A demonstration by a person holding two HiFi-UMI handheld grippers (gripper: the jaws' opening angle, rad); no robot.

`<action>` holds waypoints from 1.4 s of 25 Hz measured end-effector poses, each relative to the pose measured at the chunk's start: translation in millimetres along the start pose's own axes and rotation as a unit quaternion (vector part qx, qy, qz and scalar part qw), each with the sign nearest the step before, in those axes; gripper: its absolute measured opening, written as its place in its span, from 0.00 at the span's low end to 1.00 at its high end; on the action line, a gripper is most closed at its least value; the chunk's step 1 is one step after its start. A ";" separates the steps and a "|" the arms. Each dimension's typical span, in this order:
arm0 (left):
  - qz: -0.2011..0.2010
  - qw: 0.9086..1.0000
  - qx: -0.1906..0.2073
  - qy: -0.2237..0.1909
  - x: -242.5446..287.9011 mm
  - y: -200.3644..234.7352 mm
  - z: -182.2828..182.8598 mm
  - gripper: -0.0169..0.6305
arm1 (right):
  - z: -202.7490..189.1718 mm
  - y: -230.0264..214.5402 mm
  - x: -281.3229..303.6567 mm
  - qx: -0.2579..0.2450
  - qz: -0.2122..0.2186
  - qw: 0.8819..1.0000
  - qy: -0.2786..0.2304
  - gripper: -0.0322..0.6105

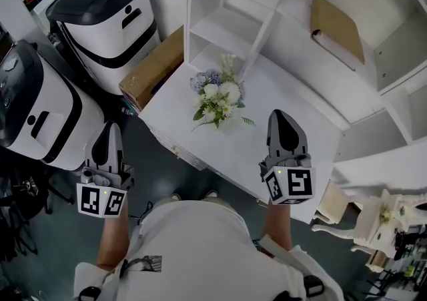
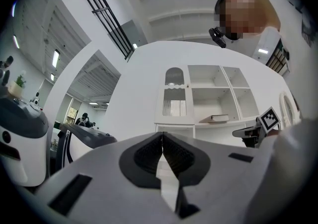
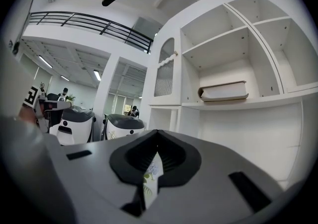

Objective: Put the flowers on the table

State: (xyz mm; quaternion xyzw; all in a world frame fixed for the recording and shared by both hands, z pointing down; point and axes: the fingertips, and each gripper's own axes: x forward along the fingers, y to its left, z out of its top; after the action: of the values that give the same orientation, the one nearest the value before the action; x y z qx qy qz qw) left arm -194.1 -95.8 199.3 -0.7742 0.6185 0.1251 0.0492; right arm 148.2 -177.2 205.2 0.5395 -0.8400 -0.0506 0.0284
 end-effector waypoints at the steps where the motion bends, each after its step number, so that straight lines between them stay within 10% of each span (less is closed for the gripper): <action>1: -0.001 1.000 -0.001 0.000 0.5 -0.4 -0.5 0.05 | -0.9 0.7 -0.8 0.000 0.000 1.000 0.001 0.06; 35: -0.032 0.999 -0.004 0.000 17.7 -9.8 -3.0 0.05 | 10.4 3.9 7.7 -0.019 0.017 1.000 0.006 0.06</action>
State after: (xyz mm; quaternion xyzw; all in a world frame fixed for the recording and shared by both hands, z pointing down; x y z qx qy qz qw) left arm -180.5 -111.0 196.9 -0.7940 0.5925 0.1264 0.0500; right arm 140.3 -182.1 195.3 0.5246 -0.8479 -0.0631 0.0445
